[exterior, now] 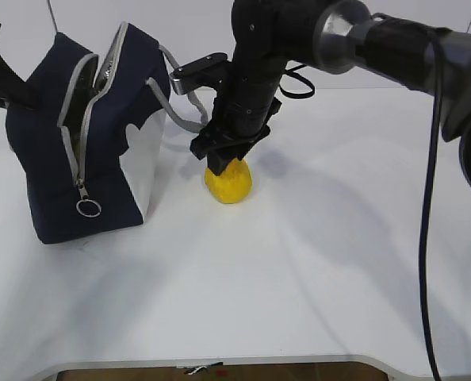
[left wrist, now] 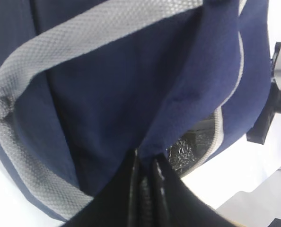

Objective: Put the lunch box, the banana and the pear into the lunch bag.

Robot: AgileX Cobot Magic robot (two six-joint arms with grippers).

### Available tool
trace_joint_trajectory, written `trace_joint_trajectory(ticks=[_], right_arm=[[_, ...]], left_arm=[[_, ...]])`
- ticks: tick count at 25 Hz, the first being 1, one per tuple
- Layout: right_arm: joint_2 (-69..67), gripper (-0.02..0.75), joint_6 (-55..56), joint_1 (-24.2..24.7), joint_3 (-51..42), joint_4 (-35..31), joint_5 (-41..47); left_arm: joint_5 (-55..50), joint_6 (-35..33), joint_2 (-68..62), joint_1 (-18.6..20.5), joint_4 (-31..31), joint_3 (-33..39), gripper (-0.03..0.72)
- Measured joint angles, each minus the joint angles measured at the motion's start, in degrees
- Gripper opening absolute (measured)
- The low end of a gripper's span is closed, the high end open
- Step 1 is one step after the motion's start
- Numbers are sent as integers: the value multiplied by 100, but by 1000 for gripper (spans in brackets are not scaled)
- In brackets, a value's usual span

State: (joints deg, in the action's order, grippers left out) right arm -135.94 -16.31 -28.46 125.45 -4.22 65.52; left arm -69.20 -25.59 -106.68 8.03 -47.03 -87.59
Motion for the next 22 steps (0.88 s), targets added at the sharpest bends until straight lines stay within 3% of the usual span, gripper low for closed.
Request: trace_joint_trajectory(ticks=[7, 18, 22], right_arm=[[0, 293, 0, 0, 11, 70, 43], [272, 279, 380, 0, 535, 13, 552], [625, 278, 979, 0, 556, 753, 586]], left_arm=[[0, 0, 0, 0, 22, 0, 13], [0, 0, 0, 0, 34, 0, 13], [0, 0, 0, 0, 37, 0, 13]])
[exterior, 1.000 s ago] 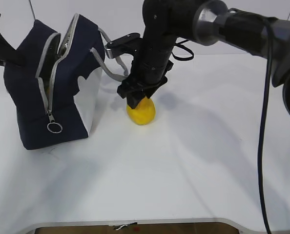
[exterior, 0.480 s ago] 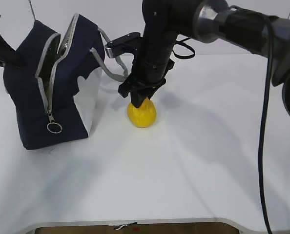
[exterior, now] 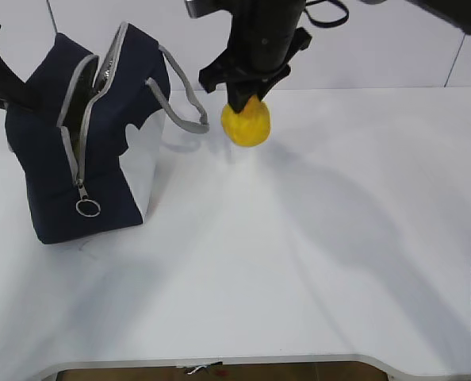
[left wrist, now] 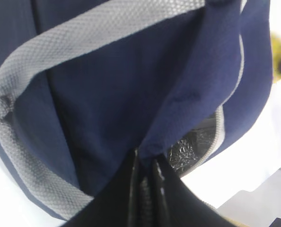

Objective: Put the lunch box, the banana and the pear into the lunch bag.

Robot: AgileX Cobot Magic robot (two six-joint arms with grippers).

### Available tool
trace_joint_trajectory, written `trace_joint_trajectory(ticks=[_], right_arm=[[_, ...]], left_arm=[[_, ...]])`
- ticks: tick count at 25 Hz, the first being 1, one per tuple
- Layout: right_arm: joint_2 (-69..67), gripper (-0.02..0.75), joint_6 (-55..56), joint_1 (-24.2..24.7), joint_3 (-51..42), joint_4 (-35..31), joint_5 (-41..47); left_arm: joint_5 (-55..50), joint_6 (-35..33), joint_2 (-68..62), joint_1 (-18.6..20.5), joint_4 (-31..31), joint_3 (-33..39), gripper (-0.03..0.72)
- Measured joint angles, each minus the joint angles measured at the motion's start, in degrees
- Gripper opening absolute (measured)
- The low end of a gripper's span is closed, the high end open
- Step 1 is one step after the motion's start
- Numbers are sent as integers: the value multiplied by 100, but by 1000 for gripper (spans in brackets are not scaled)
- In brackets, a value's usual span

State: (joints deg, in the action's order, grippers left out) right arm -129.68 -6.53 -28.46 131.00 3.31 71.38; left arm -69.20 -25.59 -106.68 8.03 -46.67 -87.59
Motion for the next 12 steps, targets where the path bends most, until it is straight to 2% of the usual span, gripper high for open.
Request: trace_joint_trajectory(ticks=[3, 6, 9, 12], right_arm=[[249, 278, 356, 11, 0, 486, 24], [497, 277, 477, 11, 33, 465, 35], [577, 277, 502, 11, 253, -184, 62], [577, 276, 442, 11, 482, -1269, 71]], left_arm=[[0, 0, 0, 0, 11, 0, 13], [0, 0, 0, 0, 10, 0, 13], [0, 0, 0, 0, 0, 0, 13], [0, 0, 0, 0, -11, 0, 13]])
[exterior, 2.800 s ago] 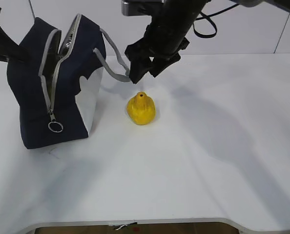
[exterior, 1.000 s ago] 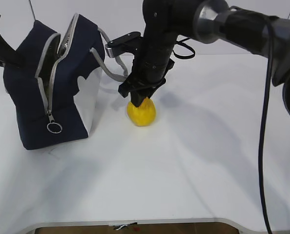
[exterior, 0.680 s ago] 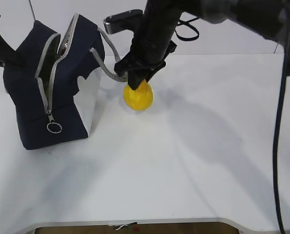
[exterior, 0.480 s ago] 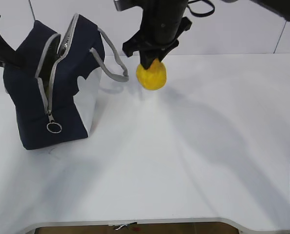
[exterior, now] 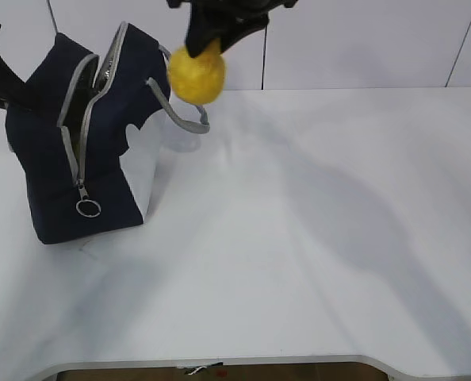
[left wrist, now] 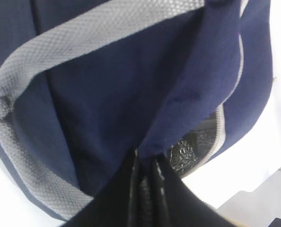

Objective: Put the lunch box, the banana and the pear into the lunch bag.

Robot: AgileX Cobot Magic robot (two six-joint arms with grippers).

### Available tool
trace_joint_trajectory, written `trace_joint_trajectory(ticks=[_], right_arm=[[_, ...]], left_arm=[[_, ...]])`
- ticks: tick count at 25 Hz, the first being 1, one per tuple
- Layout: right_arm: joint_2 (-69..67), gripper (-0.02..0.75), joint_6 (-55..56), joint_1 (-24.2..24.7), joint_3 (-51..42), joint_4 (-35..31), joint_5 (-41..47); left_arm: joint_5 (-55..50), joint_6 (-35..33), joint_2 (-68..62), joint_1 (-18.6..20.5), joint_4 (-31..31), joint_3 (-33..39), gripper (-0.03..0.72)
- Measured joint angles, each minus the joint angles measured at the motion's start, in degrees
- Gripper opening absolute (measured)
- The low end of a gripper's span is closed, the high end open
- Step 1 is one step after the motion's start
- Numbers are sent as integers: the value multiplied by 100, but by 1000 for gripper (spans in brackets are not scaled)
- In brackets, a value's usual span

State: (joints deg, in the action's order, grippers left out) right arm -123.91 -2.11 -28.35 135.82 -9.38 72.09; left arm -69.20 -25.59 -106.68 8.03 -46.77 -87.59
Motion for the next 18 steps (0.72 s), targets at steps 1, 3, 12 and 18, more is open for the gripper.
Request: trace_joint_trajectory(ticks=[1, 3, 12, 18], right_arm=[[0, 276, -117, 0, 48, -471, -12], [0, 275, -438, 0, 88, -1340, -245], [-560, 275, -1559, 0, 137, -3560, -1210], [-898, 275, -1785, 0, 125, -3544, -1760]], left_arm=[[0, 0, 0, 0, 0, 0, 13], [0, 0, 0, 0, -23, 0, 13], [-4, 0, 0, 0, -400, 0, 13], [-4, 0, 0, 0, -538, 0, 13]])
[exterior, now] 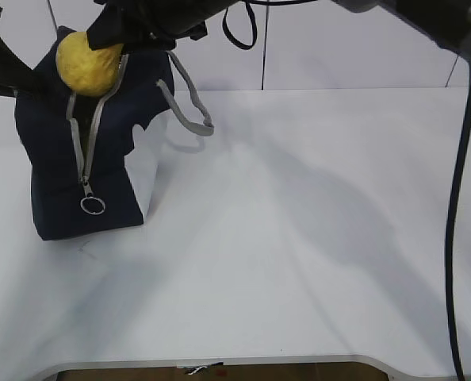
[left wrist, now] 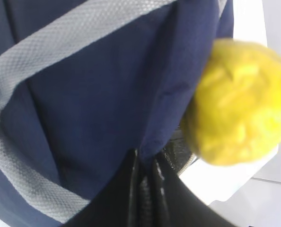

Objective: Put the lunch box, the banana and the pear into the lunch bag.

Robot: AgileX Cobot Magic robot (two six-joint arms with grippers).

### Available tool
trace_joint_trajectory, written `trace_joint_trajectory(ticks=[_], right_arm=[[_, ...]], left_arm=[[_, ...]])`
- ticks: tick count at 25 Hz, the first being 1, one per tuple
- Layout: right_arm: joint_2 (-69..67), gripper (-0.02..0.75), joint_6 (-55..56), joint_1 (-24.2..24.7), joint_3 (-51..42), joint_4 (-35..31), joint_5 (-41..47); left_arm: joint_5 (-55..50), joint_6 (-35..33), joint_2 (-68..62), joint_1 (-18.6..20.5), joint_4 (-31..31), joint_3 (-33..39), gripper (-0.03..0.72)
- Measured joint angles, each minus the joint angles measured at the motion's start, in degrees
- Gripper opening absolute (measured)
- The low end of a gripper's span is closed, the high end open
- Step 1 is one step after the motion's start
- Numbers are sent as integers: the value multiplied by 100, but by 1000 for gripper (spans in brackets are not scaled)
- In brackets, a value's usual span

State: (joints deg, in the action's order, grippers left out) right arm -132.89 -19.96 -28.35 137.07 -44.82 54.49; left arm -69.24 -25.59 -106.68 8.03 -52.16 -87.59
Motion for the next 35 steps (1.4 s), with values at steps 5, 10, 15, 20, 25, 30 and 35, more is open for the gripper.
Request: trace_joint_trajectory(ticks=[5, 10, 15, 20, 25, 30, 35], right_arm=[[-147, 274, -104, 0, 0, -244, -372], [-346, 274, -139, 0, 0, 79, -422], [-392, 279, -48, 0, -9, 572, -385], [-392, 426, -12, 0, -9, 574, -385], [-369, 543, 23, 0, -9, 428, -308], [-92, 555, 23, 21, -9, 503, -226], [78, 554, 159, 94, 53, 1310, -214]], left_arm=[[0, 0, 0, 0, -24, 0, 13], [0, 0, 0, 0, -24, 0, 13], [0, 0, 0, 0, -37, 0, 13], [0, 0, 0, 0, -40, 0, 13], [0, 0, 0, 0, -53, 0, 13], [0, 0, 0, 0, -62, 0, 13], [0, 0, 0, 0, -62, 0, 13]])
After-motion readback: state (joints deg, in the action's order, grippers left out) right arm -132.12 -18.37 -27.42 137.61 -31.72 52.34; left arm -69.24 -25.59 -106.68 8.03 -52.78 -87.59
